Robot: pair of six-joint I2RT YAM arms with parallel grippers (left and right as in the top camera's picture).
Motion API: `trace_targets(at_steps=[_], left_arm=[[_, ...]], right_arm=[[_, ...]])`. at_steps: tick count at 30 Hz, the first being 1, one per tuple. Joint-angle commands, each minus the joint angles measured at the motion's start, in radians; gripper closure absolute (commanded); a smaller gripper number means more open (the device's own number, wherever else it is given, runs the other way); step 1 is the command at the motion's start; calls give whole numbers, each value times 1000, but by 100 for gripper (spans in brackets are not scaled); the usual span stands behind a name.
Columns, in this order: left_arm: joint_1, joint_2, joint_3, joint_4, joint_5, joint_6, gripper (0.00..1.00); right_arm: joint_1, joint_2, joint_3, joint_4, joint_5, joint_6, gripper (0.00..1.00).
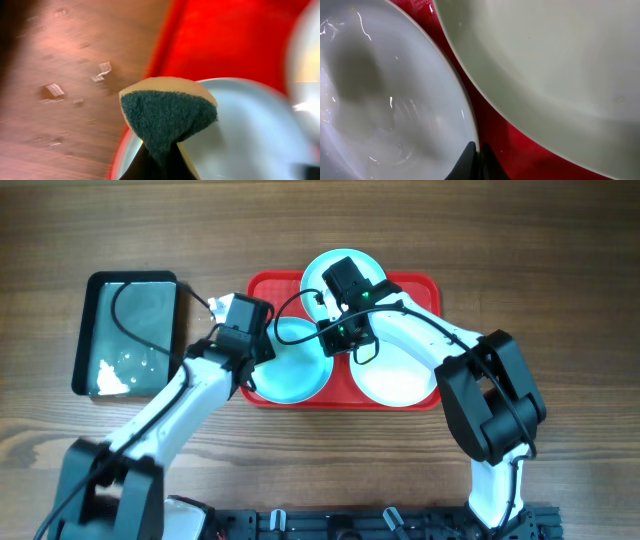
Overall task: Clean dirty plates on tray and stack at the side
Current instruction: 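Scrub the blue plate with the sponge while the right gripper holds it, then lift the blue plate with the right gripper and place it right of the tray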
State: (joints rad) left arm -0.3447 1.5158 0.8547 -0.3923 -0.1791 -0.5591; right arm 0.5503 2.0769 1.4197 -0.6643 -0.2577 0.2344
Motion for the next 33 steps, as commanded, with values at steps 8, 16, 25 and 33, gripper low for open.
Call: trace_targets(at_steps=[8,16,25,33], left_arm=[[-11,159,-5,89,306,3,96],[-10,244,-5,41,85,89,96],[-11,79,-3,-95,-155,80,96],[-11,-193,-3,-96,-102,80,96]], right_arm=[[-2,12,-3,2,-2,3,95],[-2,12,-3,-3,-2,3,96],[-2,12,-3,-6,-2,5,96],[-2,5,72,-67,-32,0,96]])
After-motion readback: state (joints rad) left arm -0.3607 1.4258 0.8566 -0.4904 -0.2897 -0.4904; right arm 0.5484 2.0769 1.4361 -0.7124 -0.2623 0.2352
